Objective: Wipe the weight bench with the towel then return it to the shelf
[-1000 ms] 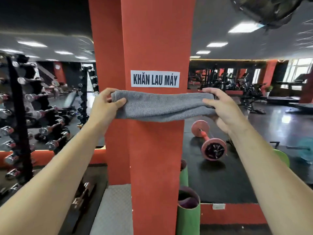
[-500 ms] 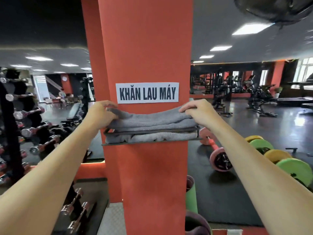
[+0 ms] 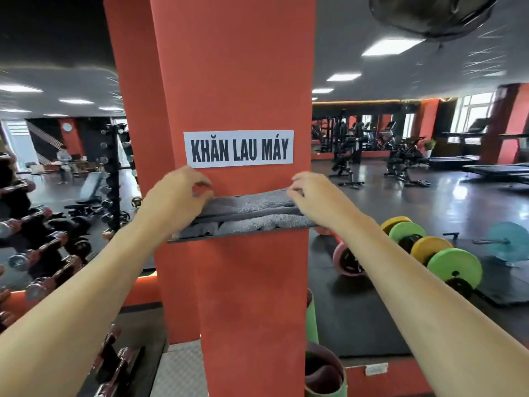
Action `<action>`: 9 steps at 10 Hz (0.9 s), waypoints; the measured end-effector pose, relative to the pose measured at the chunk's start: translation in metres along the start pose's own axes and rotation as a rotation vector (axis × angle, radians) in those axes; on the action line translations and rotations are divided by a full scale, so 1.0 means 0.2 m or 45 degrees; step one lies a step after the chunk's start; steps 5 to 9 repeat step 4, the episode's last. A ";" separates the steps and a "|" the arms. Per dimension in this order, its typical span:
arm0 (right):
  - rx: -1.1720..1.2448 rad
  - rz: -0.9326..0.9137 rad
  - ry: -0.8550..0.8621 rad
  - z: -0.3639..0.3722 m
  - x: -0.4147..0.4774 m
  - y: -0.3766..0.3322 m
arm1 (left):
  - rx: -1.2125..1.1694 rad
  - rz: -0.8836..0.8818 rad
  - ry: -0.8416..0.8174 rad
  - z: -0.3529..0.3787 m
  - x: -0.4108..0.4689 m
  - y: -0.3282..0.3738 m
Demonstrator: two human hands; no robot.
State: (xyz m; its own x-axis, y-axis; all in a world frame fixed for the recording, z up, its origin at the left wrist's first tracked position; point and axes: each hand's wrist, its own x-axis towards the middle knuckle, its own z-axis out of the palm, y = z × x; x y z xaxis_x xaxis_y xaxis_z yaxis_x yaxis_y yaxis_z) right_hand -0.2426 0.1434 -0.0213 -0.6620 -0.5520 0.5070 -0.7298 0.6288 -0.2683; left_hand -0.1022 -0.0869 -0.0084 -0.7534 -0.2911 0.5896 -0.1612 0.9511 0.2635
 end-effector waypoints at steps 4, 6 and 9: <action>-0.018 0.139 0.339 -0.12 -0.43 0.13 | -0.020 0.523 0.261 0.15 -0.15 0.40; -0.018 0.139 0.339 -0.12 -0.43 0.13 | -0.020 0.523 0.261 0.15 -0.15 0.40; -0.018 0.139 0.339 -0.12 -0.43 0.13 | -0.020 0.523 0.261 0.15 -0.15 0.40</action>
